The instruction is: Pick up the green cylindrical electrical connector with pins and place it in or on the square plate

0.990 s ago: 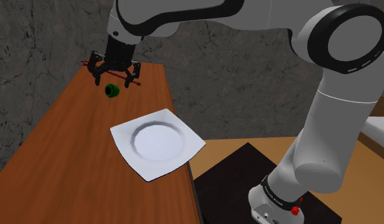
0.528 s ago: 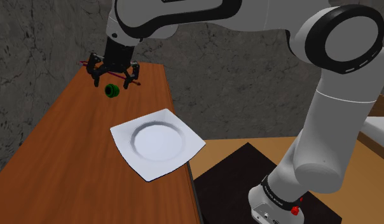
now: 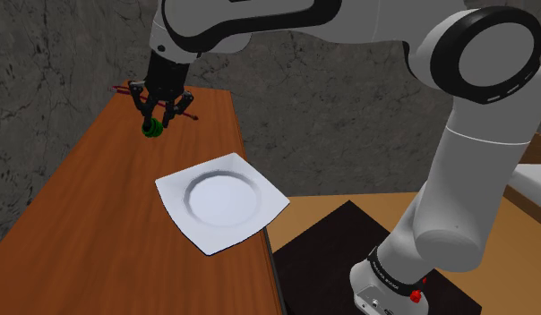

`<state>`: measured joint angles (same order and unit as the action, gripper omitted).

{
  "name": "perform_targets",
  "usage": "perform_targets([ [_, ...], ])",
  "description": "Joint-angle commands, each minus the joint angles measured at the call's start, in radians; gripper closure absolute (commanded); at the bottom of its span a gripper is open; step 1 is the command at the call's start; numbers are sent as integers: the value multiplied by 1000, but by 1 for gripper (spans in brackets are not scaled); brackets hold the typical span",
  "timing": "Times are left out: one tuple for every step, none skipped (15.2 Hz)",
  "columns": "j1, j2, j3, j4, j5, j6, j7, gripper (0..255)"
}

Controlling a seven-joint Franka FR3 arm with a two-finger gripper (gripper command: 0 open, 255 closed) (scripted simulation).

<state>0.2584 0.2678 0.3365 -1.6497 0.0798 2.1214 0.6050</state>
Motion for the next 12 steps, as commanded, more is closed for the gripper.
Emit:
perform_targets([
  [1, 2, 1, -1, 0, -1, 0, 255],
  [1, 3, 1, 0, 0, 0, 1, 255],
  [0, 3, 0, -2, 0, 1, -1, 255],
  [0, 1, 0, 8, 0, -12, 0, 255],
  [0, -2, 1, 19, 0, -24, 1, 255],
  [0, -3, 1, 30, 0, -37, 3, 255],
  [0, -5, 1, 41, 0, -50, 4, 255],
  [0, -6, 1, 53, 0, -62, 6, 255],
  [1, -7, 1, 65, 0, -75, 7, 255],
  [1, -8, 1, 77, -1, -88, 9, 255],
  [1, -8, 1, 90, -1, -101, 11, 255],
  [2, -9, 2, 103, -2, -115, 12, 255],
])
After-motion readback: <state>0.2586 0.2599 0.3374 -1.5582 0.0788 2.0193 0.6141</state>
